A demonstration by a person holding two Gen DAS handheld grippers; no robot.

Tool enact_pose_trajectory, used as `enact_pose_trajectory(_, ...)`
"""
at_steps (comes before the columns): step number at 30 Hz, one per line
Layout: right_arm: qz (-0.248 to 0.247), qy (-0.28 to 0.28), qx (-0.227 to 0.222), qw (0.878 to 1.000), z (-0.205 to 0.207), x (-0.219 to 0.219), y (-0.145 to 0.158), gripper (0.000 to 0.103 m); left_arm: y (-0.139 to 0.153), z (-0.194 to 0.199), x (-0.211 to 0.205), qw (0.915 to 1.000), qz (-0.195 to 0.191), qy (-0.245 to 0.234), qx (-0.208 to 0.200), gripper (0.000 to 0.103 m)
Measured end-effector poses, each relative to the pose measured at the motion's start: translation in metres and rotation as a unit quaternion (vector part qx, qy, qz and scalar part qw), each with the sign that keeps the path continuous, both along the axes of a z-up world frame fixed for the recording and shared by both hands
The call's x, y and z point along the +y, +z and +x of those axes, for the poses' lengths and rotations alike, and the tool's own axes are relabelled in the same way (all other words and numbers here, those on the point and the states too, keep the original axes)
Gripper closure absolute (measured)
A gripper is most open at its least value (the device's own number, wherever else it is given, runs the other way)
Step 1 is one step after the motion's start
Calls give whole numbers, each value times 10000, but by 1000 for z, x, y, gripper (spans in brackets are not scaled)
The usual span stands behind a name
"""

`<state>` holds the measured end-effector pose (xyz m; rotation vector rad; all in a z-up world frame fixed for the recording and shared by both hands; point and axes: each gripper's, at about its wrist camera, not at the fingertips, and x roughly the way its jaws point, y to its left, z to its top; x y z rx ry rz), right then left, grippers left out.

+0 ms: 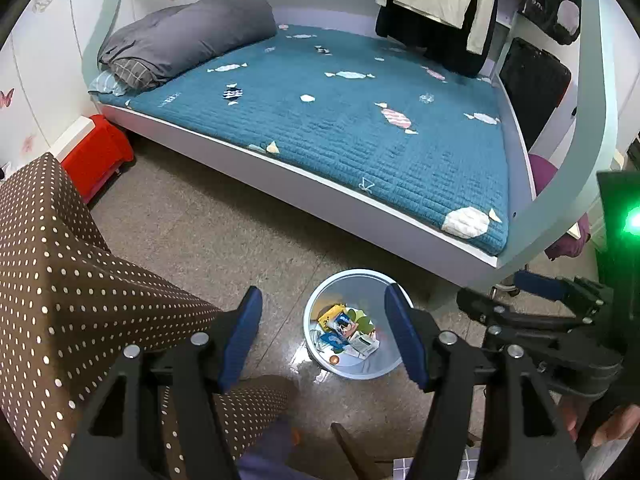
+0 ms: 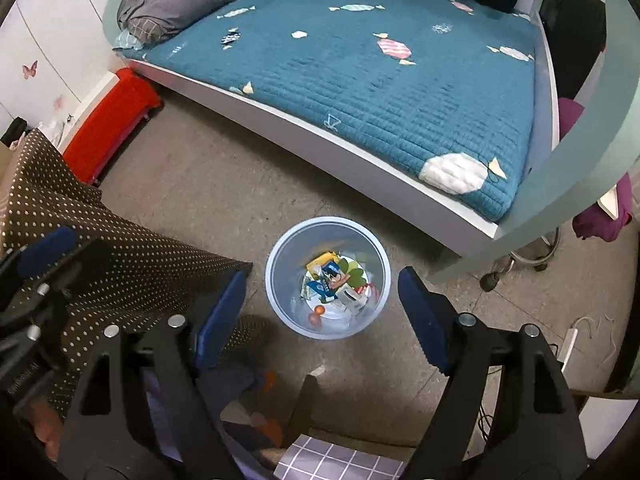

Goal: Collect trash
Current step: 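Open both grippers over the bucket to drop the items, then turn both grippers back toward the polka-dot table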

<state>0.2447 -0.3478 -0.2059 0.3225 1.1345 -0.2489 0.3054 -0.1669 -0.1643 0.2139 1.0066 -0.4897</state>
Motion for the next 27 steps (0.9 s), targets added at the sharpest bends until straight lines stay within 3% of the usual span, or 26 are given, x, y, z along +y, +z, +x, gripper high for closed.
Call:
enact_pose_trajectory(10, -25, -45, -64, 10000, -4, 5, 13, 25, 16, -6, 8, 9998, -197, -6, -94, 40)
enact_pose_trajectory(27, -267, 392, -661, 9967, 5, 58, 72, 25, 70, -18, 56, 9963, -464, 322, -646, 40)
